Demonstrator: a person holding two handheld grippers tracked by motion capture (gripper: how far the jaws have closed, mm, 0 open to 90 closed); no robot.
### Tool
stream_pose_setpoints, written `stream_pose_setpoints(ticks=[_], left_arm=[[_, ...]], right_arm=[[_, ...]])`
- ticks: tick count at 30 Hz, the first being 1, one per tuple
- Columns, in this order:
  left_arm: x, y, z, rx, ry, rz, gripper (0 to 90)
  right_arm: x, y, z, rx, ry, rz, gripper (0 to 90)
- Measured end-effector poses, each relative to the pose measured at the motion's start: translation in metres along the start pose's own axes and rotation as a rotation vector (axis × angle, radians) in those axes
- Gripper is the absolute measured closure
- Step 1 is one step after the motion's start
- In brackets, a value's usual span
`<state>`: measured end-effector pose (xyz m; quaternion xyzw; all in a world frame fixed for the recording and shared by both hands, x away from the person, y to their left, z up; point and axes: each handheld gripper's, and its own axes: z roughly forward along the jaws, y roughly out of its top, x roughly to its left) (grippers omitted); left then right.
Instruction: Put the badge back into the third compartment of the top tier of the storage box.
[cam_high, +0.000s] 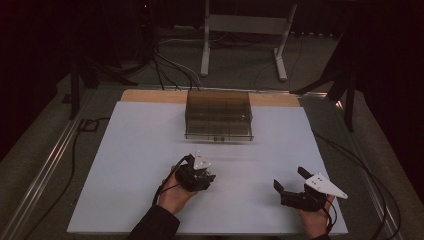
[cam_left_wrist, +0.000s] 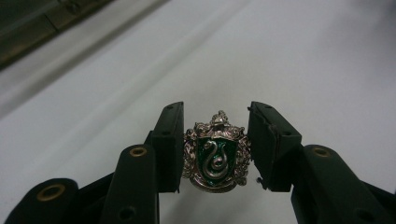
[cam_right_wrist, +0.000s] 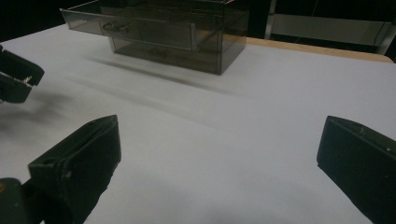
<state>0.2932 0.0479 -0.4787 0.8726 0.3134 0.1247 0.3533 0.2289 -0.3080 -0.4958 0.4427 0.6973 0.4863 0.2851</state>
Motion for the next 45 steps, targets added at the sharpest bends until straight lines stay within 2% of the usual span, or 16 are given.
stream_pose_setpoints(ticks=[20, 30, 38, 45], left_arm=[[0.006, 0.030, -0.011, -0.052, 0.000, -0.002, 58.4], [0.009, 0.051, -0.014, -0.082, -0.004, -0.003, 58.5], [0.012, 0.066, -0.013, -0.093, -0.018, 0.001, 58.4], [0.016, 0.073, -0.009, -0.096, -0.027, -0.008, 58.5]], right_arm=[[0.000, 0.000, -0.001, -0.003, 0.004, 0.002, 0.0], [-0.001, 0.000, -0.001, -0.003, 0.006, 0.007, 0.1], [-0.002, 0.000, 0.000, -0.002, 0.008, 0.009, 0.0], [-0.002, -0.001, 0.000, 0.000, 0.009, 0.011, 0.0]])
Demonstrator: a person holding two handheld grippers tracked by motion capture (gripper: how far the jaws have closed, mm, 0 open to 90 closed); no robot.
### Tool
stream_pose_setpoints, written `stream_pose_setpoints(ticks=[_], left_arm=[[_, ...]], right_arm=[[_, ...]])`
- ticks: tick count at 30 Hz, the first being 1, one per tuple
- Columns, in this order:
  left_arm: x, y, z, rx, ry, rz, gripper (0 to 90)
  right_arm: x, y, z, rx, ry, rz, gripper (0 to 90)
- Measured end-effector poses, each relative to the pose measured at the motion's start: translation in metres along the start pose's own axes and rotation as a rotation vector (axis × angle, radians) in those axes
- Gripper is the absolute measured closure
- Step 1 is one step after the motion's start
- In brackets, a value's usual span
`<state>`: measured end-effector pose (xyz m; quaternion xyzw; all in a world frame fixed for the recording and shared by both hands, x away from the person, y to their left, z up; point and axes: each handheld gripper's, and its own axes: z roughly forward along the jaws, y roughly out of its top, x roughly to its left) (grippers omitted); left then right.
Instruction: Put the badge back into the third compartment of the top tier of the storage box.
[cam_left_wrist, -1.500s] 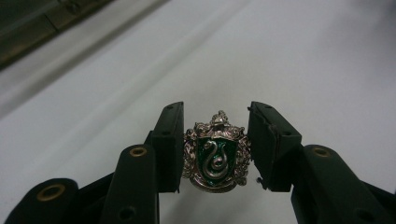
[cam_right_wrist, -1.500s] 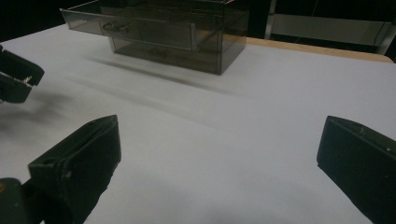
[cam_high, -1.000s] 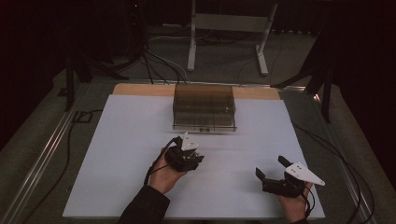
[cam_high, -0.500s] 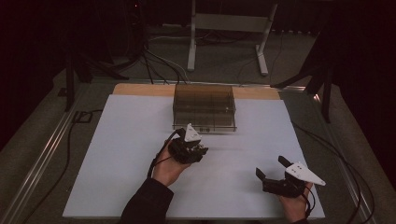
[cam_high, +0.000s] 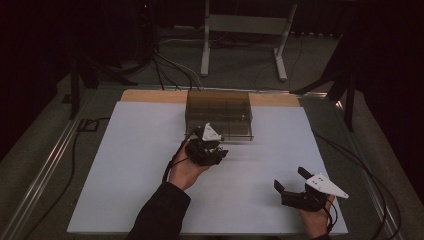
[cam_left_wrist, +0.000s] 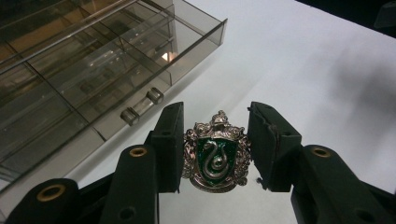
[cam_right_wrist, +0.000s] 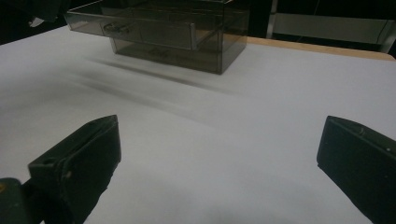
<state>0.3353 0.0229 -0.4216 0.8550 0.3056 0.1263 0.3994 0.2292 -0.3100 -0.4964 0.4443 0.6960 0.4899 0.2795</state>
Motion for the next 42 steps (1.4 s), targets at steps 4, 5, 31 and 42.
stream_pose_setpoints(ticks=[4, 5, 31, 42], left_arm=[[0.004, 0.004, 0.001, -0.005, -0.001, -0.010, 58.4], [0.004, 0.004, 0.001, -0.005, -0.001, -0.010, 58.5], [0.017, 0.033, 0.003, -0.014, 0.026, 0.004, 58.5], [0.023, 0.046, 0.006, -0.015, 0.049, 0.017, 58.4]], right_arm=[[0.000, 0.000, 0.000, 0.000, 0.001, 0.000, 0.1], [0.000, 0.000, 0.000, 0.000, 0.001, 0.000, 0.1], [0.000, 0.000, 0.000, -0.002, 0.005, 0.007, 0.0], [0.000, 0.000, 0.001, -0.002, 0.007, 0.005, 0.1]])
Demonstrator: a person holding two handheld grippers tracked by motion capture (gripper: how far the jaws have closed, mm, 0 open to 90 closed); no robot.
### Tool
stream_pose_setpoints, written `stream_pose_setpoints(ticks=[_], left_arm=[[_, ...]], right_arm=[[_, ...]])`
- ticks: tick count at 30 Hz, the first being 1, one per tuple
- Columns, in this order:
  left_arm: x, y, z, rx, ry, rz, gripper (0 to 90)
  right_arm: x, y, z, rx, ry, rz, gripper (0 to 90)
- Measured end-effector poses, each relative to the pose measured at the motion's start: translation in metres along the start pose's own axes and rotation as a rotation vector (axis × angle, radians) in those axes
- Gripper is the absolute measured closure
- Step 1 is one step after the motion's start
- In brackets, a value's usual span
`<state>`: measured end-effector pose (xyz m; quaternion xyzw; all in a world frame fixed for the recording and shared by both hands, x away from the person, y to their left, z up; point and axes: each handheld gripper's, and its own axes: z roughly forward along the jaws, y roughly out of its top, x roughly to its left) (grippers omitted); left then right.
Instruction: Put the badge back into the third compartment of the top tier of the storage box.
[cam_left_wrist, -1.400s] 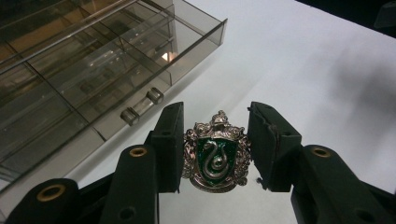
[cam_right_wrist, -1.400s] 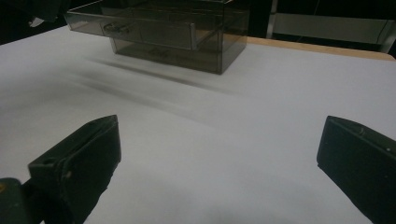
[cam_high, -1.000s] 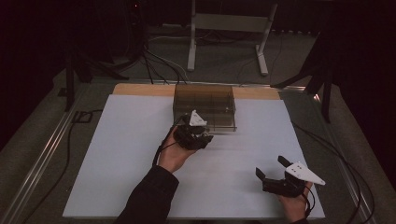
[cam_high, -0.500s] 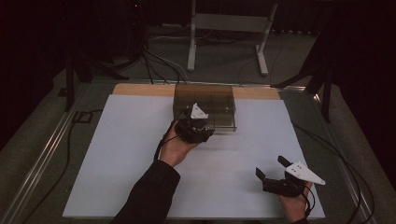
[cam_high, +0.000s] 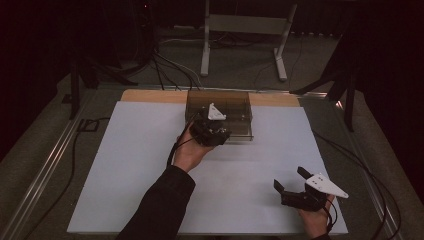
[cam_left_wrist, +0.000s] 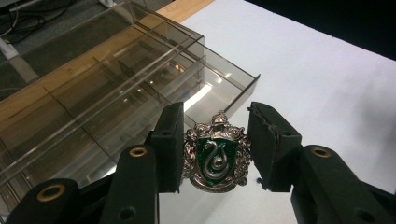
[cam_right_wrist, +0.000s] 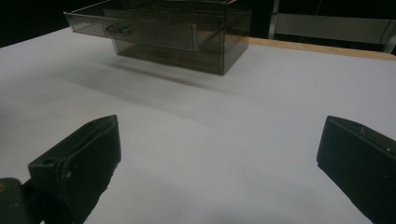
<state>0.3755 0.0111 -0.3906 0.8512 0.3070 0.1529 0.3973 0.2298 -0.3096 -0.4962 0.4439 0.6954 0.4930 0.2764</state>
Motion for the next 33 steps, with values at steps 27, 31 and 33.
stream_pose_setpoints(ticks=[27, 31, 33], left_arm=[[0.022, 0.023, 0.024, -0.006, -0.007, -0.040, 58.5], [0.027, 0.024, 0.027, -0.012, -0.011, -0.056, 58.5], [0.030, 0.023, 0.029, -0.011, -0.016, -0.062, 58.5]], right_arm=[[0.000, 0.000, 0.001, 0.000, 0.007, -0.003, 0.0], [0.000, 0.000, 0.001, 0.000, 0.006, -0.001, 0.0], [0.000, 0.000, 0.001, 0.000, 0.007, -0.004, 0.1]])
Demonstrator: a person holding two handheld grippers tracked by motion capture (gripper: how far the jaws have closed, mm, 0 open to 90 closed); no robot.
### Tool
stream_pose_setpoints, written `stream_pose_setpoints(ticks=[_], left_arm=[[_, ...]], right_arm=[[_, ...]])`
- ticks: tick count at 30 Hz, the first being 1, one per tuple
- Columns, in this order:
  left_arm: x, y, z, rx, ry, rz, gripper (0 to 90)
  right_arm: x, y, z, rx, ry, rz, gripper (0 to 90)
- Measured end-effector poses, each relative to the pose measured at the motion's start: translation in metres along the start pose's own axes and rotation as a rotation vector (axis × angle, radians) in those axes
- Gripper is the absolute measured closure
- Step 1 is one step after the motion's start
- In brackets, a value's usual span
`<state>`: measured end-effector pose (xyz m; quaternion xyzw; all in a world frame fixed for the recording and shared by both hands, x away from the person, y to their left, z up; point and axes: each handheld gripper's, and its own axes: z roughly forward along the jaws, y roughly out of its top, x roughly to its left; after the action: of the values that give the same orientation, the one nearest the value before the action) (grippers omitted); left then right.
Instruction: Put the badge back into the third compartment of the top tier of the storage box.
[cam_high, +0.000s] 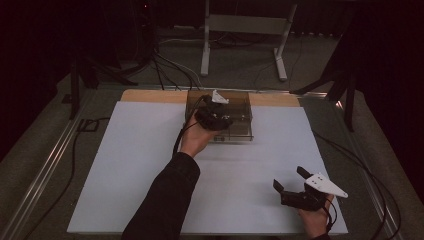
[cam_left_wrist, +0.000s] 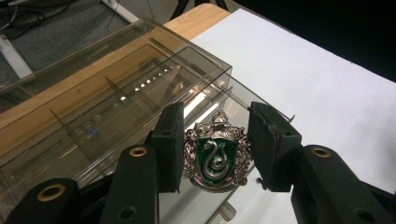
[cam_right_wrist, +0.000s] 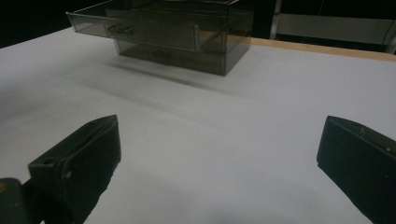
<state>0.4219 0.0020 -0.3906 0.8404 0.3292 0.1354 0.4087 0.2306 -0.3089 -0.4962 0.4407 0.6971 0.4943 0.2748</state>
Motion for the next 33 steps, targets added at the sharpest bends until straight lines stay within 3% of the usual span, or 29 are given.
stream_pose_setpoints(ticks=[16, 33], left_arm=[[0.002, 0.001, 0.017, 0.023, -0.002, -0.002, 58.5], [-0.010, 0.010, 0.039, 0.035, -0.018, 0.000, 58.5]], right_arm=[[0.000, 0.000, 0.001, -0.001, 0.002, 0.001, 0.1], [-0.001, 0.000, 0.001, -0.002, 0.004, 0.003, 0.1]])
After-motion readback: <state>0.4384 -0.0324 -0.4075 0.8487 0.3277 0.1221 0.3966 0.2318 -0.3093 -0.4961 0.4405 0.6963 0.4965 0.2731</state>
